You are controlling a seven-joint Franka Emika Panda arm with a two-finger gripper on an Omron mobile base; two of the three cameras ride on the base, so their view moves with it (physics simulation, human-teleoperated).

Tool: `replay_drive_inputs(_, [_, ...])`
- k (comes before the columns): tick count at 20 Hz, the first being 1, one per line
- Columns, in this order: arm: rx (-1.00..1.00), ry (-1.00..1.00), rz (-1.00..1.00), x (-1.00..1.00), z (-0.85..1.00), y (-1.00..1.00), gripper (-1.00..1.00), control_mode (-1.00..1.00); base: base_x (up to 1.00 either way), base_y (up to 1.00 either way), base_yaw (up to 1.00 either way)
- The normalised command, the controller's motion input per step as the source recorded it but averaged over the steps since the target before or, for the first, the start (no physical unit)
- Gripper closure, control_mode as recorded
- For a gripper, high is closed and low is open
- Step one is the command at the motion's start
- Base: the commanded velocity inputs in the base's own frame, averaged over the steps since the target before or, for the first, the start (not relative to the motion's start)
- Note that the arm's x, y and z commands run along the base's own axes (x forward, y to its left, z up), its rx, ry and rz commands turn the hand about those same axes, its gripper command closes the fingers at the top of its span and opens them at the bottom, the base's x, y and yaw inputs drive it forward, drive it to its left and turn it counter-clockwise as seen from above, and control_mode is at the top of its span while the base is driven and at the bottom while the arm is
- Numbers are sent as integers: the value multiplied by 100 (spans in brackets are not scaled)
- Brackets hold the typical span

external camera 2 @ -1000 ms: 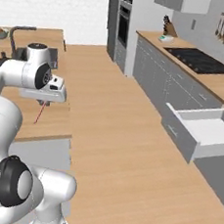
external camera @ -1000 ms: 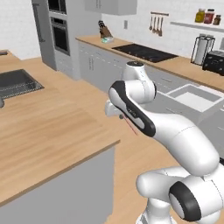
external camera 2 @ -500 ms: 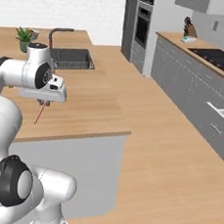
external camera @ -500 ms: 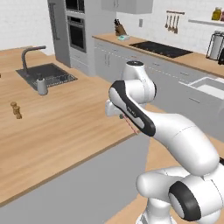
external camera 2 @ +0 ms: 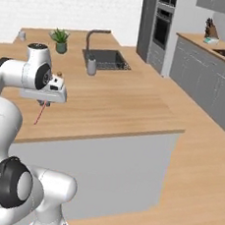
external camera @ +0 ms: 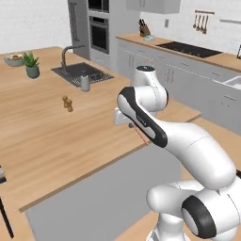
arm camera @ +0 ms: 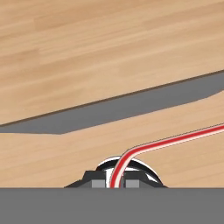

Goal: Take a straw from the drawer in front and place it inside the glass cup on the dining counter.

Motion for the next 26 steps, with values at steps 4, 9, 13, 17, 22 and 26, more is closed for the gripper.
replay_drive_inputs(4, [0, 0, 0, 0, 0, 0, 100, 100, -19, 100, 1])
replay_drive_inputs(9, [0, 0, 0, 0, 0, 0, 100, 100, -15, 100, 1])
replay_drive_inputs(13, [0, 0, 0, 0, 0, 0, 100, 100, -4, 100, 0])
replay_drive_inputs(17, [0, 0, 0, 0, 0, 0, 100, 100, 0, 100, 0])
replay_drive_inputs(22, [0, 0, 0, 0, 0, 0, 100, 100, 0, 100, 0])
replay_drive_inputs(26, [0, 0, 0, 0, 0, 0, 100, 100, 4, 100, 0])
